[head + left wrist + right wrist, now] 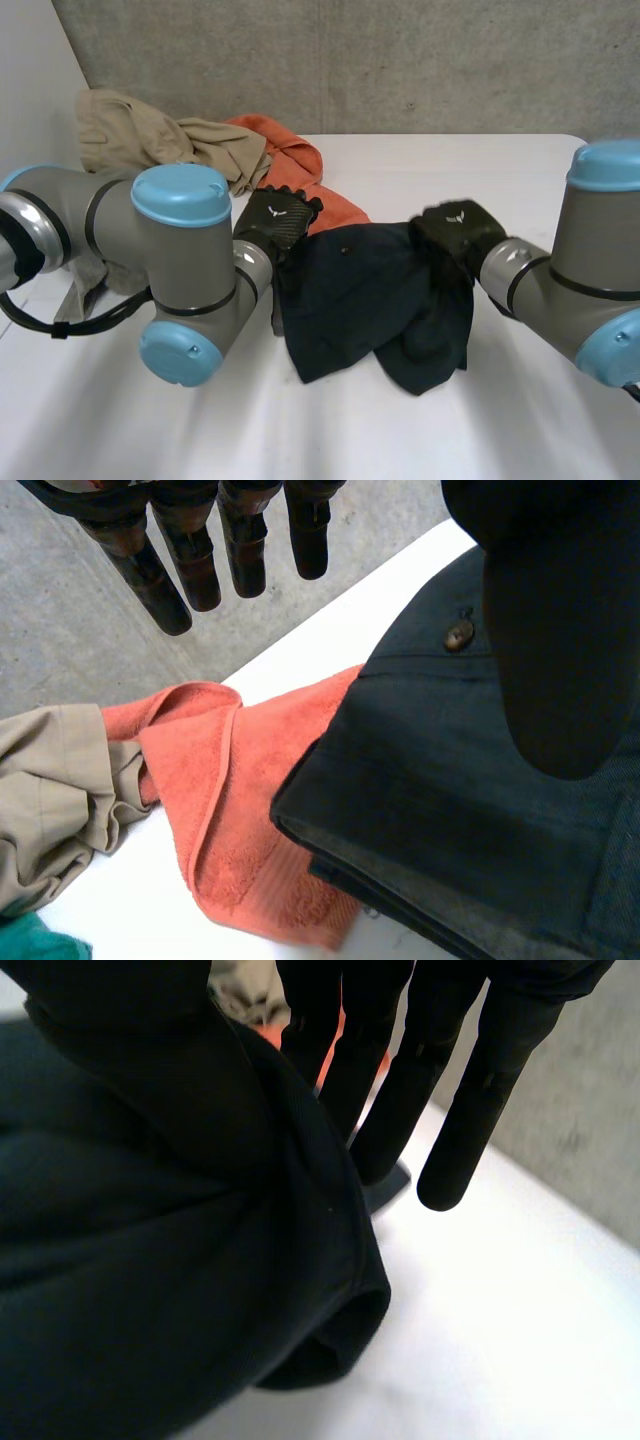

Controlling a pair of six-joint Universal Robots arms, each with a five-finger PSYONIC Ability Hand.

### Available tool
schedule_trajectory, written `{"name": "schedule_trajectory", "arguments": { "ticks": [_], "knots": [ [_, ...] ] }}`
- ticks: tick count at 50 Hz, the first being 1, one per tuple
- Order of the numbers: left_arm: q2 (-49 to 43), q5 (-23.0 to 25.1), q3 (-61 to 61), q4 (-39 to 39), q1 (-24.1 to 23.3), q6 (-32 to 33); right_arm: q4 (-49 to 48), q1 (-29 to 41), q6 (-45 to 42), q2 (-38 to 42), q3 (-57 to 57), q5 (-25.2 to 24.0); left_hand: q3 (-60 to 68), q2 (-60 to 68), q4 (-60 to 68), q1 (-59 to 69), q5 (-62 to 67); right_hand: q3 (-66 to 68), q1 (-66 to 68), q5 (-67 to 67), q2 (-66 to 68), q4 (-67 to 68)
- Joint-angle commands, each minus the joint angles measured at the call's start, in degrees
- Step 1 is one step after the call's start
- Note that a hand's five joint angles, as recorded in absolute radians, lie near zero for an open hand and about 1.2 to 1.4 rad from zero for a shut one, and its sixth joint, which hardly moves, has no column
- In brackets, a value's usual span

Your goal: Fold the laundry.

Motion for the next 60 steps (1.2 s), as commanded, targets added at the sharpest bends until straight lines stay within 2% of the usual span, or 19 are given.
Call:
{"name": "schedule_trajectory", "arguments": {
  "ticks": [1, 8, 9, 11, 12, 13, 15, 16, 18, 19, 26, 31, 35, 39, 48, 50, 51, 55, 60],
  "knots": [
    [-2.89, 4.24, 5.31, -1.63, 1.49, -0.51, -0.18, 4.74, 2.61, -11.83, -0.56, -2.27, -2.16, -4.52, -1.78, -1.91, -2.72, 12.11, 20.26, 13.29, 13.13, 11.65],
    [-9.66, 4.86, 12.34, -8.74, -0.09, -0.86, 0.7, 7.73, 2.96, -13.24, -0.82, -3.85, -2.16, -4.52, -1.78, -1.91, -2.72, 12.11, 20.26, 13.29, 13.13, 11.65],
    [-10.36, 4.59, 13.22, -9.36, -0.35, -0.95, 0.79, 8.08, 2.79, -13.42, -0.65, -3.85, 2.71, 0.35, 3.09, 2.96, 2.14, 12.11, 20.26, 13.29, 13.13, 11.65],
    [-12.03, 3.37, 15.07, -10.95, -0.71, -1.04, 0.53, 8.7, 1.91, -13.77, 0.05, -3.85, 29.4, 27.04, 29.78, 29.65, 28.84, 12.11, 20.26, 13.29, 13.13, 11.65],
    [-12.39, 2.06, 15.86, -11.56, -0.88, -1.12, 0.35, 8.7, 1.04, -13.86, 0.49, -3.59, 57.81, 55.46, 58.2, 58.06, 57.25, 12.11, 20.26, 13.29, 13.13, 11.65],
    [-12.39, 1.17, 16.13, -11.74, -0.8, -1.12, 0.26, 8.61, 0.51, -13.77, 0.76, -3.5, 67.74, 65.38, 68.12, 67.99, 67.18, 12.11, 20.26, 13.29, 13.13, 11.65],
    [-11.17, -2.15, 16.31, -11.57, -0.27, -1.21, 0.09, 8.17, -0.55, -13.51, 0.94, -3.32, 67.84, 65.48, 68.22, 68.09, 67.28, 12.11, 20.26, 13.29, 13.13, 11.65],
    [-10.38, -3.57, 16.22, -11.48, -0.01, -1.3, 0.35, 7.39, -1.68, -13.16, 1.02, -3.06, 67.84, 65.48, 68.22, 68.09, 67.28, -16.89, -8.74, -15.71, -15.87, -17.34],
    [-8.18, -5.85, 15.87, -10.87, 0.69, -1.13, 0.7, 6.59, -2.83, -12.54, 0.94, -2.54, 67.84, 65.48, 68.22, 68.09, 67.28, -50.16, -42.01, -48.98, -49.14, -50.61],
    [-6.0, -7.35, 15.87, -9.82, 1.39, -1.04, 1.14, 5.89, -3.97, -11.76, 0.85, -1.92, 67.84, 65.48, 68.22, 68.09, 67.28, -57.89, -49.74, -56.71, -56.87, -58.35],
    [5.35, -3.76, 16.75, 3.53, 2.72, 2.38, 3.86, 2.38, -5.57, -12.53, 0.58, 0.98, 67.84, 65.48, 68.22, 68.09, 67.28, -57.89, -49.74, -56.71, -56.87, -58.35],
    [11.5, -0.87, 19.99, 14.95, 2.02, 4.67, 3.69, -1.74, -0.75, -15.34, 0.94, 3.18, 67.84, 65.48, 68.22, 68.09, 67.28, -57.89, -49.74, -56.71, -56.87, -58.35],
    [12.57, 2.12, 22.89, 19.19, 0.17, 3.71, 3.69, -5.27, 2.87, -17.37, 1.46, 3.44, 67.84, 65.48, 68.22, 68.09, 67.28, -57.89, -49.74, -56.71, -56.87, -58.35],
    [11.78, 6.87, 23.69, 19.73, -1.76, -0.15, 3.6, -8.34, 5.33, -19.04, 2.52, 3.27, 67.84, 65.48, 68.22, 68.09, 67.28, -57.89, -49.74, -56.71, -56.87, -58.35],
    [4.49, 18.56, 15.35, 19.9, -7.47, -14.91, 2.28, -16.69, 6.65, -20.19, 4.8, 3.09, 67.69, 65.34, 68.07, 67.94, 67.13, -57.89, -49.74, -56.71, -56.87, -58.35],
    [2.39, 20.58, 13.85, 19.46, -8.88, -16.76, 1.84, -17.66, 6.57, -20.01, 4.98, 3.01, 52.64, 50.28, 53.02, 52.89, 52.08, -57.89, -49.74, -56.71, -56.87, -58.35],
    [0.11, 22.33, 12.28, 19.29, -10.45, -18.25, 1.49, -18.71, 6.48, -19.57, 5.15, 3.0, 31.57, 29.21, 31.95, 31.82, 31.01, -57.89, -49.74, -56.71, -56.87, -58.35],
    [-4.39, 23.58, 10.33, 18.23, -12.83, -17.74, 1.05, -20.65, 5.6, -17.99, 5.77, 2.65, -2.16, -4.52, -1.78, -1.91, -2.72, -57.89, -49.74, -56.71, -56.87, -58.35],
    [-2.55, 19.46, 9.37, 17.79, -12.66, -13.08, 1.67, -21.62, 2.97, -16.32, 6.56, 0.64, -2.16, -4.52, -1.78, -1.91, -2.72, -57.89, -49.74, -56.71, -56.87, -58.35]
  ]
}}
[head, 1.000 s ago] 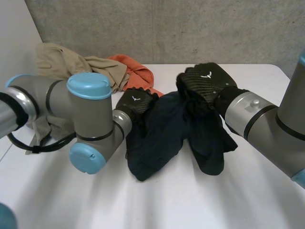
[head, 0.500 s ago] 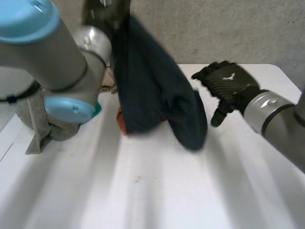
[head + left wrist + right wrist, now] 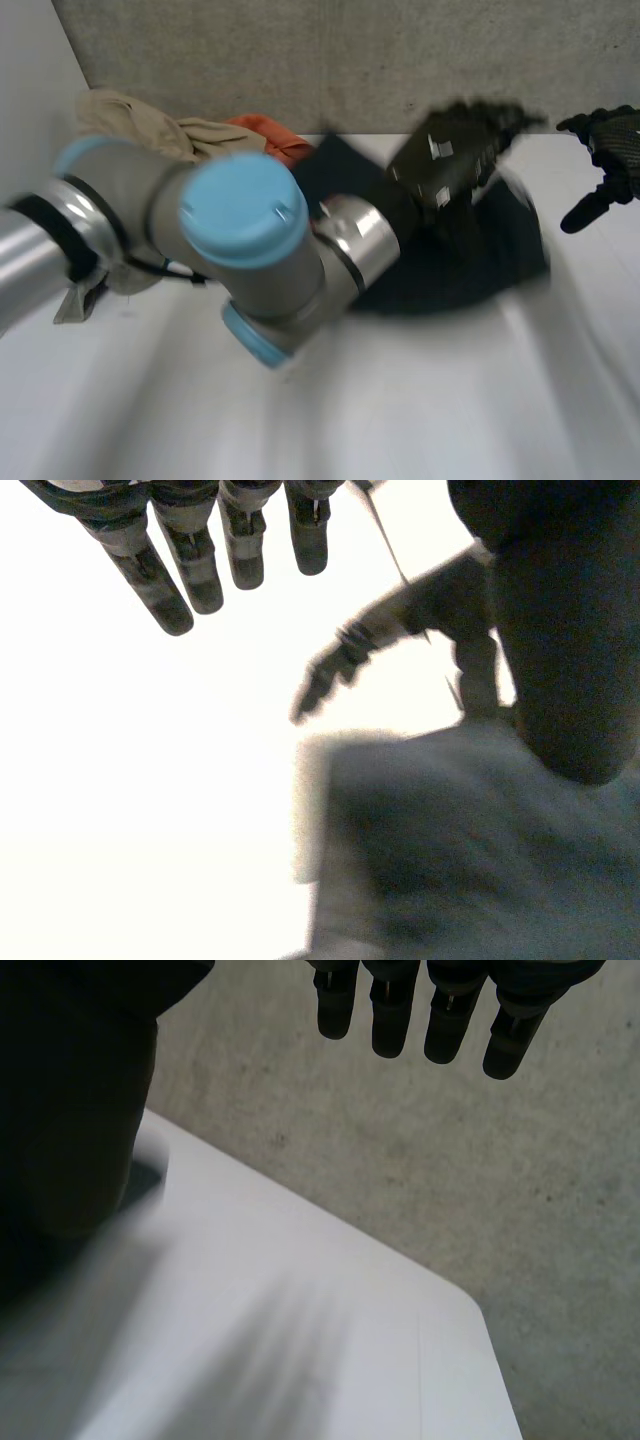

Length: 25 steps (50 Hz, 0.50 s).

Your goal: Fold the laundry.

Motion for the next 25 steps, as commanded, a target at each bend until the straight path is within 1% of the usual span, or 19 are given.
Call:
{"name": "schedule_trajectory", "arguments": {
  "ticks": [1, 3, 4, 6, 7, 10, 11, 14, 15, 18, 19, 22, 23, 25],
  "knots": [
    [1.87, -6.27, -2.11, -0.88, -0.04, 5.33, 0.63, -1.33, -4.04, 2.46, 1.24, -3.03, -3.01, -2.44, -2.18, -0.8, -3.13, -1.8, -2.5, -2.45, -1.68, -1.94],
    [3.9, -9.36, -3.07, -0.88, 0.75, 5.43, 0.98, -1.24, -5.28, 2.46, 1.6, -4.52, -3.01, -2.44, -2.18, -0.8, -3.13, -1.8, -2.5, -2.45, -1.68, -1.94],
    [6.08, -12.33, -4.56, -0.88, 1.63, 5.25, 1.42, -1.07, -6.51, 2.46, 1.86, -6.18, -3.01, -2.44, -2.18, -0.8, -3.13, -1.8, -2.5, -2.45, -1.68, -1.94],
    [8.29, -14.81, -6.32, -0.97, 2.51, 5.6, 2.12, -0.54, -7.65, 2.46, 1.86, -8.04, -3.01, -2.44, -2.18, -0.8, -3.13, -1.8, -2.5, -2.45, -1.68, -1.94],
    [10.57, -17.17, -8.33, -0.97, 3.38, 5.77, 3.0, 0.16, -8.7, 2.2, 1.78, -9.61, -3.01, -2.44, -2.18, -0.8, -3.13, -1.8, -2.5, -2.45, -1.68, -1.94],
    [13.57, -19.56, -11.59, -1.41, 5.14, 6.83, 4.58, 1.48, -9.59, 1.93, 1.34, -11.29, -3.01, -2.44, -2.18, -0.8, -3.13, -1.8, -2.5, -2.45, -1.68, -1.94],
    [15.32, -20.88, -13.95, -2.28, 6.54, 7.96, 5.54, 2.62, -9.77, 1.76, 0.81, -12.08, -3.01, -2.44, -2.18, -0.8, -3.13, -1.8, -2.5, -2.45, -1.68, -1.94],
    [17.44, -22.2, -16.69, -3.78, 8.92, 10.16, 6.87, 4.9, -9.59, 2.19, -0.5, -12.27, -3.01, -2.44, -2.18, -0.8, -3.13, -1.8, -2.5, -2.45, -1.68, -1.94],
    [18.31, -22.9, -18.27, -5.0, 10.93, 11.65, 7.31, 6.83, -9.16, 2.46, -1.47, -12.09, -3.01, -2.44, -2.18, -0.8, -3.13, -1.8, -2.5, -2.45, -1.68, -1.94],
    [18.76, -23.53, -20.12, -6.59, 14.1, 13.15, 7.31, 9.74, -8.1, 3.86, -3.23, -11.48, -3.01, -2.44, -2.18, -0.8, -3.13, -1.8, -2.5, -2.45, -1.68, -1.94],
    [18.67, -23.61, -21.0, -7.64, 16.46, 13.68, 7.14, 11.75, -7.66, 5.52, -4.63, -10.95, -3.01, -2.44, -2.18, -0.8, -3.13, -1.8, -2.5, -2.45, -1.68, -1.94],
    [18.24, -23.09, -21.89, -8.79, 19.73, 14.12, 6.52, 14.66, -6.87, 8.78, -7.62, -9.9, -3.01, -2.44, -2.18, -0.8, -3.13, -1.8, -2.5, -2.45, -1.68, -1.94],
    [17.45, -22.56, -22.15, -9.58, 21.83, 14.3, 5.91, 16.32, -6.26, 11.66, -10.07, -8.85, -3.01, -2.44, -2.18, -0.8, -3.13, -1.8, -2.5, -2.45, -1.68, -1.94],
    [16.48, -22.12, -22.5, -10.63, 23.69, 14.3, 5.12, 18.0, -5.38, 14.84, -12.98, -7.79, -3.01, -2.44, -2.18, -0.8, -3.13, -1.8, -2.5, -2.45, -1.68, -1.94]
  ]
}}
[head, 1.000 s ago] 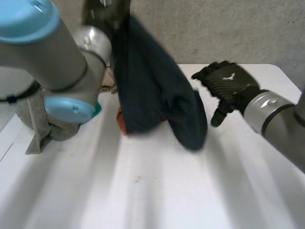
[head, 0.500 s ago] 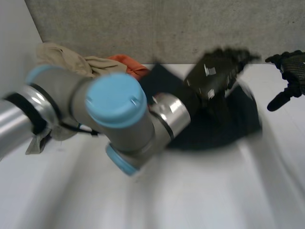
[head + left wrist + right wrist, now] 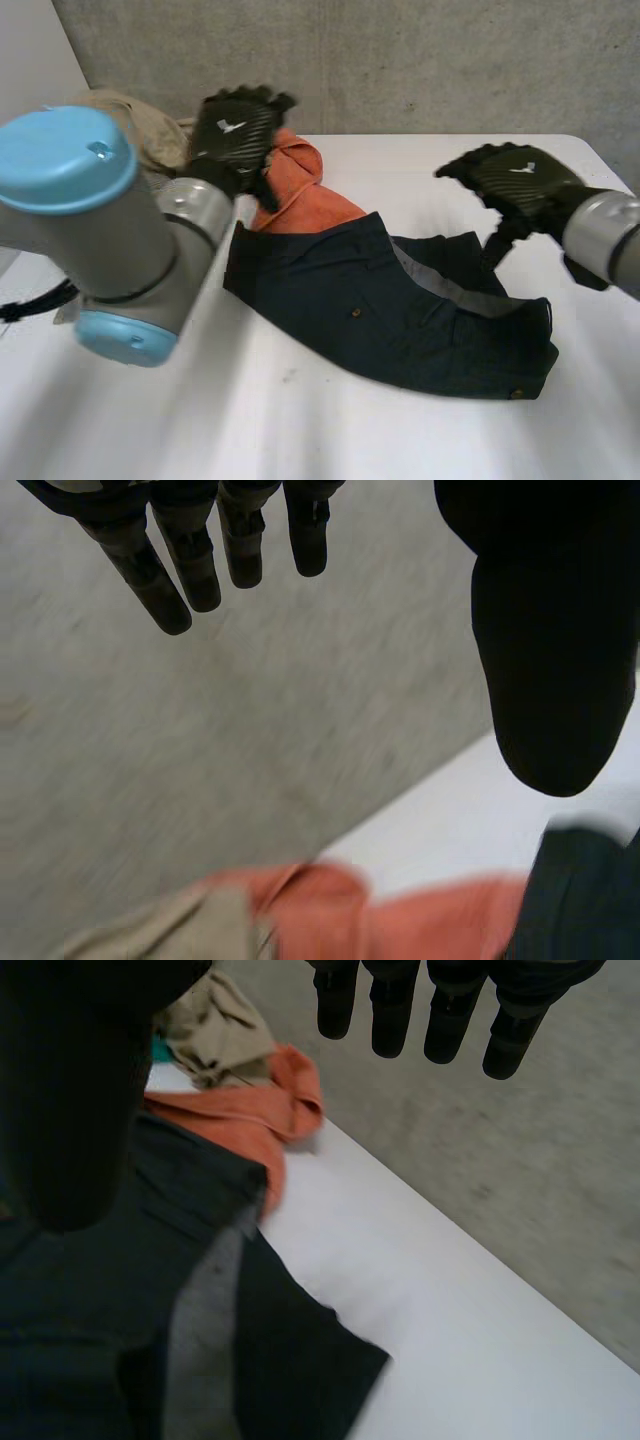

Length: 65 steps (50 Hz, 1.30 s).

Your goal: Fold the laundry.

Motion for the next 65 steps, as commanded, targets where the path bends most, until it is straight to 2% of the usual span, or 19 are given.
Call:
{"name": "schedule_trajectory", "arguments": {
  "ticks": [1, 5, 10, 14, 20, 22, 24, 25, 29, 33, 39, 43, 49, 57, 58, 59, 61, 62, 65],
  "knots": [
    [-2.66, 1.73, -2.34, -4.47, 9.47, 1.37, -2.25, 8.11, 3.37, 11.22, -10.27, 4.1, -2.21, -1.71, -1.51, -0.8, -2.61, -1.81, -2.49, -2.45, -1.68, -1.94],
    [-3.11, 3.31, -3.93, -6.84, 13.43, 1.02, -3.13, 11.62, 5.65, 20.36, -18.44, 6.03, -2.21, -1.71, -1.51, -0.8, -2.61, 0.03, -0.65, -0.61, 0.16, -0.1],
    [-0.21, 8.4, -7.87, -7.38, 16.42, 0.4, -3.83, 15.05, 7.33, 34.23, -30.91, 7.62, -2.21, -1.71, -1.51, -0.8, -2.61, 2.4, 1.71, 1.75, 2.53, 2.26],
    [2.69, 10.96, -10.25, -7.38, 17.48, -0.04, -4.97, 16.46, 7.77, 43.11, -40.22, 8.58, -2.21, -1.71, -1.51, -0.8, -2.61, 7.92, 7.23, 7.28, 8.05, 7.79],
    [5.16, 11.49, -12.36, -7.29, 17.92, -1.18, -4.71, 17.96, 7.77, 53.15, -52.02, 10.43, -2.21, -1.71, -1.51, -0.8, -2.61, 17.52, 16.83, 16.88, 17.65, 17.39],
    [5.33, 11.4, -12.54, -7.29, 18.0, -1.44, -3.75, 17.96, 7.42, 55.7, -55.98, 11.74, -2.21, -1.71, -1.51, -0.8, -2.61, 29.58, 28.9, 28.94, 29.71, 29.45],
    [5.25, 11.4, -12.46, -7.2, 18.09, -1.36, -2.61, 17.87, 7.15, 56.5, -58.18, 12.71, -2.21, -1.71, -1.51, -0.8, -2.61, 56.4, 55.72, 55.76, 56.53, 56.27],
    [4.98, 11.66, -12.11, -7.11, 18.27, -1.18, -0.86, 18.04, 6.46, 56.06, -59.75, 13.76, -2.21, -1.71, -1.51, -0.8, -2.61, 68.08, 67.39, 67.43, 68.2, 67.94],
    [3.23, 11.93, -10.35, -6.24, 18.27, -1.09, 4.24, 17.87, 5.48, 50.1, -58.63, 14.12, -2.21, -1.71, -1.51, -0.8, -2.61, 68.19, 67.51, 67.55, 68.32, 68.06],
    [-0.2, 12.19, -6.66, -5.0, 17.83, -0.48, 7.5, 18.13, 5.22, 39.56, -51.44, 12.63, -2.21, -1.71, -1.51, -0.8, -2.61, 68.19, 67.51, 67.55, 68.32, 68.06],
    [-7.74, 13.24, 1.15, -5.26, 16.87, 1.19, 6.19, 17.17, 1.45, 21.74, -34.93, 8.94, -2.21, -1.71, -1.51, -0.8, -2.61, 68.19, 67.51, 67.55, 68.32, 68.06],
    [-12.31, 14.56, 4.85, -5.09, 14.94, 3.03, 4.44, 16.55, -1.36, 13.11, -27.1, 7.8, -2.21, -1.71, -1.51, -0.8, -2.61, 68.19, 67.51, 67.55, 68.32, 68.06],
    [-17.6, 15.01, 8.2, -5.0, 11.07, 6.2, 3.29, 15.94, -1.37, 4.83, -20.58, 7.36, -2.21, -1.71, -1.51, -0.8, -2.61, 68.19, 67.51, 67.55, 68.32, 68.06],
    [-22.18, 14.57, 11.19, -2.46, 4.74, 10.16, 3.02, 14.53, 0.91, -2.73, -14.86, 4.01, -2.21, -1.71, -1.51, -0.8, -2.61, 68.19, 67.51, 67.55, 68.32, 68.06],
    [-22.53, 14.39, 11.45, -2.11, 3.69, 10.07, 2.76, 13.92, 1.0, -3.7, -14.51, 3.93, 14.29, 14.79, 14.99, 15.7, 13.89, 68.19, 67.51, 67.55, 68.32, 68.06],
    [-22.53, 14.39, 11.63, -1.93, 3.24, 10.07, 2.58, 13.57, 1.17, -4.05, -14.5, 4.01, 24.98, 25.48, 25.68, 26.38, 24.58, 68.19, 67.51, 67.55, 68.32, 68.06],
    [-22.27, 13.78, 11.89, -1.75, 2.71, 9.98, 2.23, 12.69, 1.44, -4.41, -14.59, 4.01, 61.09, 61.59, 61.79, 62.49, 60.69, 68.19, 67.51, 67.55, 68.32, 68.06],
    [-21.48, 11.95, 12.5, -1.14, 2.71, 9.89, 2.06, 11.55, 1.18, -4.67, -14.94, 4.19, 67.72, 68.23, 68.42, 69.13, 67.32, 68.19, 67.51, 67.55, 68.32, 68.06],
    [-18.67, 6.68, 12.77, -0.78, 3.41, 9.11, 2.23, 9.35, 1.18, -4.94, -15.91, 4.72, 67.79, 68.29, 68.49, 69.2, 67.39, 68.19, 67.51, 67.55, 68.32, 68.06]
  ]
}}
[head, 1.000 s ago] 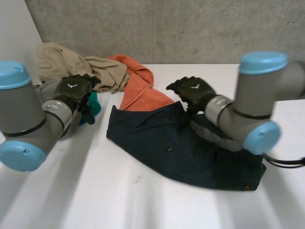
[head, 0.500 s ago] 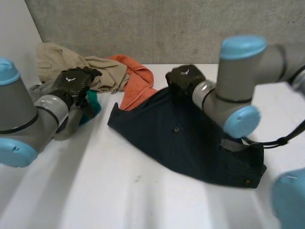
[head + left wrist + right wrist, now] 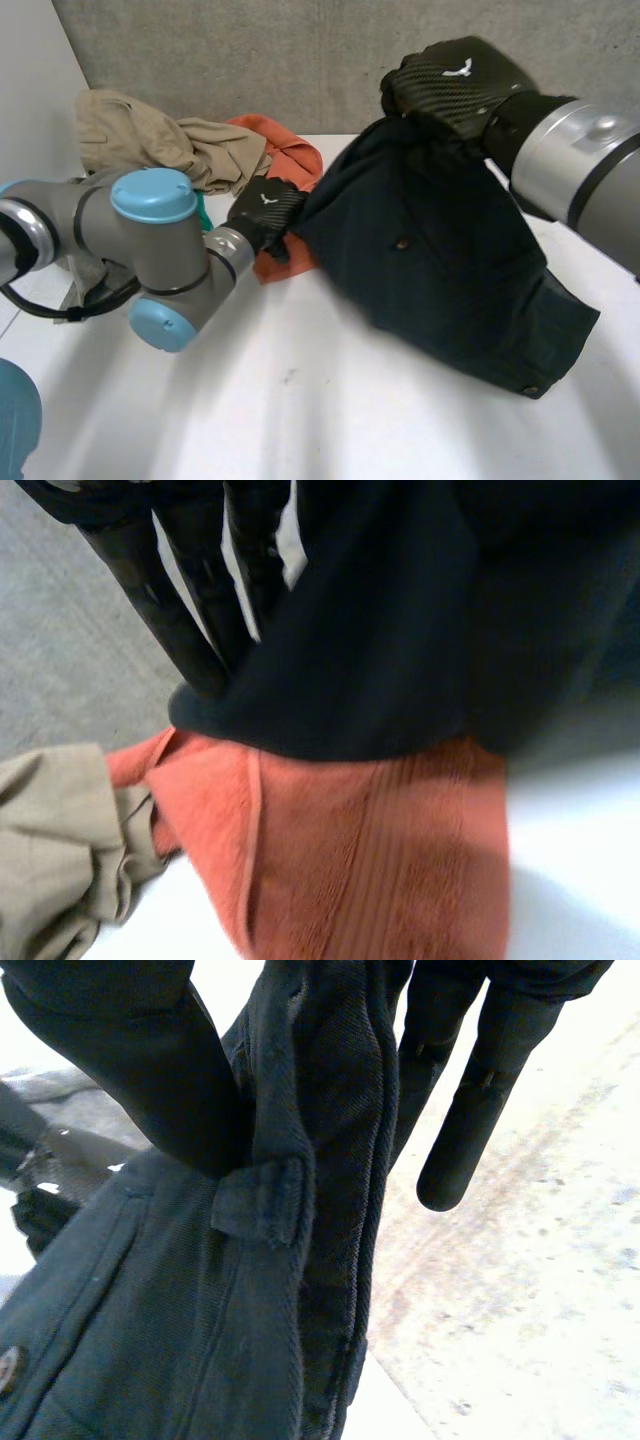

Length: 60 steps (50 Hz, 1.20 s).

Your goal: Fold the laundry.

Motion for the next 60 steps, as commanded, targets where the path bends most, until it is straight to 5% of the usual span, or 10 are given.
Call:
{"name": "schedule_trajectory", "arguments": {
  "ticks": [1, 4, 13, 21, 31, 41, 46, 52, 60],
  "knots": [
    [6.52, -10.43, 0.67, 1.03, 0.11, -2.03, -0.22, -5.5, 0.18, -1.62, -2.07, 0.86, 31.95, 31.6, 32.74, 28.2, 32.99, 12.03, 15.04, 15.26, 12.89, 11.27],
    [12.42, -12.92, -1.09, 0.94, 0.47, -4.23, 0.22, -7.26, 0.35, -2.67, -3.04, 1.3, 31.95, 31.6, 32.74, 28.2, 32.99, 12.03, 15.04, 15.26, 12.89, 11.27],
    [38.51, -4.32, -7.95, 3.58, 2.58, -16.61, 0.4, -12.36, 1.67, -11.97, -4.1, 1.3, 31.95, 31.6, 32.74, 28.2, 32.99, 12.03, 15.04, 15.26, 12.89, 11.27],
    [47.42, -3.44, -4.79, 0.16, 3.63, -18.21, -0.13, -17.02, 6.41, -17.53, -5.5, 0.86, 31.95, 31.6, 32.74, 28.2, 32.99, 12.03, 15.04, 15.26, 12.89, 11.27],
    [43.21, -2.12, 0.22, -9.16, 3.72, -17.51, -0.39, -19.31, 13.8, -12.88, -5.95, -0.28, 31.95, 31.6, 32.74, 28.2, 32.99, 12.03, 15.04, 15.26, 12.89, 11.27],
    [19.67, -0.88, 11.37, -6.45, 3.2, -10.39, -6.27, -12.99, 10.81, 6.36, -9.63, 5.16, 31.95, 31.6, 32.74, 28.2, 32.99, 12.03, 15.04, 15.26, 12.89, 11.27],
    [9.2, -5.09, 24.37, 4.16, 2.58, -9.59, -27.22, -9.03, 10.28, 17.26, -13.32, 9.03, 31.95, 31.6, 32.74, 28.2, 32.99, 12.03, 15.04, 15.26, 12.89, 11.27],
    [10.94, -12.83, 28.35, 17.45, 2.05, -11.96, -51.78, -8.68, 11.33, 18.77, -14.47, 13.25, 31.95, 31.6, 32.74, 28.2, 32.99, 12.03, 15.04, 15.26, 12.89, 11.27],
    [17.45, -11.52, 20.36, 24.5, 2.23, -15.75, -52.53, -8.41, 13.18, 17.1, -15.0, 13.08, 31.95, 31.6, 32.74, 28.2, 32.99, 12.03, 15.04, 15.26, 12.89, 11.27]
  ]
}}
